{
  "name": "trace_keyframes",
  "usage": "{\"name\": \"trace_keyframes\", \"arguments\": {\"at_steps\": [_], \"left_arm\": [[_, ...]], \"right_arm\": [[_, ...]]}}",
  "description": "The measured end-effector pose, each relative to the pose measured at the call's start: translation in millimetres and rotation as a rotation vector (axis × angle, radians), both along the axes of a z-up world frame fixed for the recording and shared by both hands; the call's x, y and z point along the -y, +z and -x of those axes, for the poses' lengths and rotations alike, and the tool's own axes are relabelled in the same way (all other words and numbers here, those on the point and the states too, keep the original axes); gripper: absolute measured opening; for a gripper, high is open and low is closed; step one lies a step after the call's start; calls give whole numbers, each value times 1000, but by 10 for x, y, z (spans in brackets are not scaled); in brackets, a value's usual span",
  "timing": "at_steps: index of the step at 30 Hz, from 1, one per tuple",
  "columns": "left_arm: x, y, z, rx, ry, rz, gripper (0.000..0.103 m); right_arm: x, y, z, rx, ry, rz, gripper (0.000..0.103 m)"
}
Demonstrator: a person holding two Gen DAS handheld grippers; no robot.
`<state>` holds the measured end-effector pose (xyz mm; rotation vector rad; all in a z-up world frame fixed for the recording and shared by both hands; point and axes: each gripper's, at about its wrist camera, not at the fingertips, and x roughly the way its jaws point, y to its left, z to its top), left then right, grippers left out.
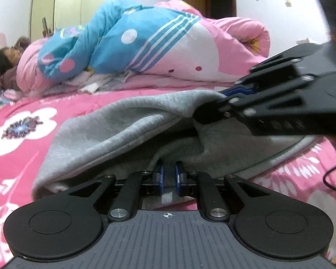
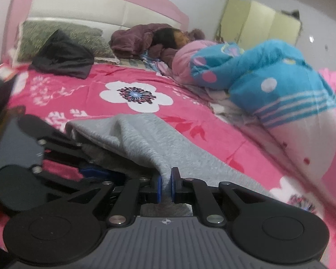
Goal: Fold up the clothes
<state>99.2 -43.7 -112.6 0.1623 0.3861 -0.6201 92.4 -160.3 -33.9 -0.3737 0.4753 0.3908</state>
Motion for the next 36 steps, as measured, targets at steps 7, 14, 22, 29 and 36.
{"name": "trace_keyframes", "arguments": {"at_steps": [7, 14, 22, 29, 36], "left_arm": [[55, 11, 211, 75, -128, 1, 10], [196, -24, -101, 2, -62, 58, 11], [239, -106, -311, -95, -3, 46, 11], [119, -79, -302, -119, 16, 92, 11], [-187, -42, -303, -124, 107, 132, 11]], "right_arm": [[165, 66, -183, -90, -24, -118, 8], [257, 96, -184, -120, -12, -193, 9], [294, 30, -173, -166, 33, -242, 9], [273, -75, -135, -189, 31, -245, 9], [171, -82, -39, -126, 40, -170, 9]]}}
